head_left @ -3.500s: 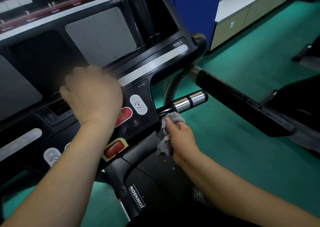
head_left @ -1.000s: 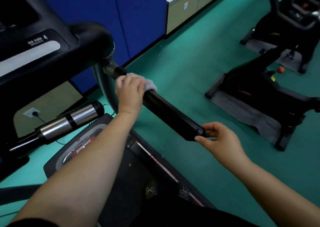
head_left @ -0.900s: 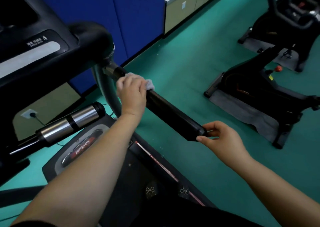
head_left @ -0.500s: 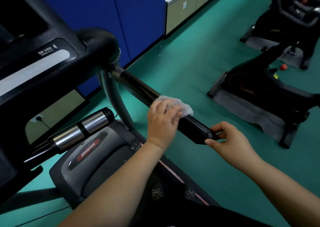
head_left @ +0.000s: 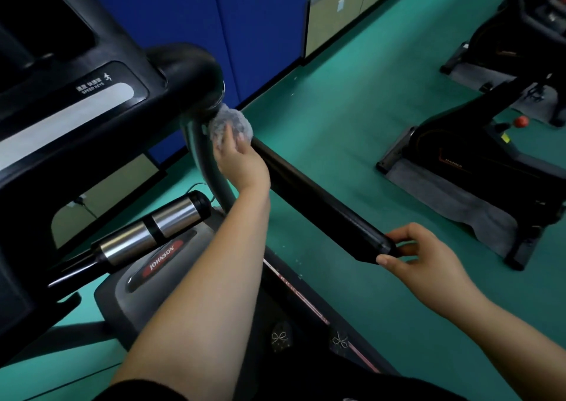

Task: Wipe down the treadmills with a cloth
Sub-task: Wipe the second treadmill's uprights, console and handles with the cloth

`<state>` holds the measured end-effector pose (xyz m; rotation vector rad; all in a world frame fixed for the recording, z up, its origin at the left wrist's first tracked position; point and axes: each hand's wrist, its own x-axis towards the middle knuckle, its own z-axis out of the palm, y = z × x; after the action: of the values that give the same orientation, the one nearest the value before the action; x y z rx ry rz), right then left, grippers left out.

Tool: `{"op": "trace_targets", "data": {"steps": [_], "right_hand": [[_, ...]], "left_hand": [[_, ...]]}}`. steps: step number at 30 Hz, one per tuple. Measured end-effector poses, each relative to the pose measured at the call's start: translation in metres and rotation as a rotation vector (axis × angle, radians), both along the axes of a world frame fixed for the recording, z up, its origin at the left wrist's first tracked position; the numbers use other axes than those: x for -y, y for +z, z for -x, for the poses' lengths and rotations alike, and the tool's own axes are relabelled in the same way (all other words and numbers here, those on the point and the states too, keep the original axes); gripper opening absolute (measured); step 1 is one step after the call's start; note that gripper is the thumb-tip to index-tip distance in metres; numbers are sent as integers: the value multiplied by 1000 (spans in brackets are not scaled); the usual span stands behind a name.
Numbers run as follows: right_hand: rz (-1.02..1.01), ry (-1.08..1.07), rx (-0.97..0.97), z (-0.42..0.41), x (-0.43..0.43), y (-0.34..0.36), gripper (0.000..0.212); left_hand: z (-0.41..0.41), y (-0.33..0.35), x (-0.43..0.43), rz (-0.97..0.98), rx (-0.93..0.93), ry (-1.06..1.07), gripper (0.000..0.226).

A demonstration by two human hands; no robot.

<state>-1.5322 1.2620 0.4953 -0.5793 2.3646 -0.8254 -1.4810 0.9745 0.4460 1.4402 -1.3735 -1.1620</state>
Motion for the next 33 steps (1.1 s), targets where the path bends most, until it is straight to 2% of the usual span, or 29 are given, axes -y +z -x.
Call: {"op": "trace_targets", "data": {"steps": [8, 13, 15, 17, 19, 21, 23, 25, 28, 31, 33], "right_hand": [[-13, 26, 3, 4, 0, 1, 25], [-36, 119, -48, 9, 1, -1, 25], [-39, 144, -54, 10, 1, -1, 26], [-51, 170, -84, 10, 2, -1, 26], [-58, 197, -144, 13, 4, -1, 27], [-79, 249, -193, 17, 6, 1, 28], [-94, 287, -214, 21, 8, 1, 27], [-103, 304, -226, 25, 9, 0, 28], [-119, 319, -213, 27, 11, 0, 29], [-130, 328, -217, 29, 13, 1, 29], [-122, 331, -217, 29, 13, 0, 29]], "left_hand": [[-19, -12, -117, -55, -79, -106, 42], [-51, -18, -145, -260, -234, 144, 31], [-49, -21, -158, -187, -262, 112, 30], [-31, -20, -182, -38, -228, -31, 37], [-10, -20, -203, 22, -230, -110, 45], [3, -24, -195, 3, -225, -51, 49], [8, -29, -160, 65, -249, 28, 53], [9, -33, -119, 136, -338, 88, 56], [7, -45, -71, 82, -446, 132, 57], [9, -55, -70, -45, -486, 175, 54], [11, -54, -97, -13, -477, 134, 50]]}}
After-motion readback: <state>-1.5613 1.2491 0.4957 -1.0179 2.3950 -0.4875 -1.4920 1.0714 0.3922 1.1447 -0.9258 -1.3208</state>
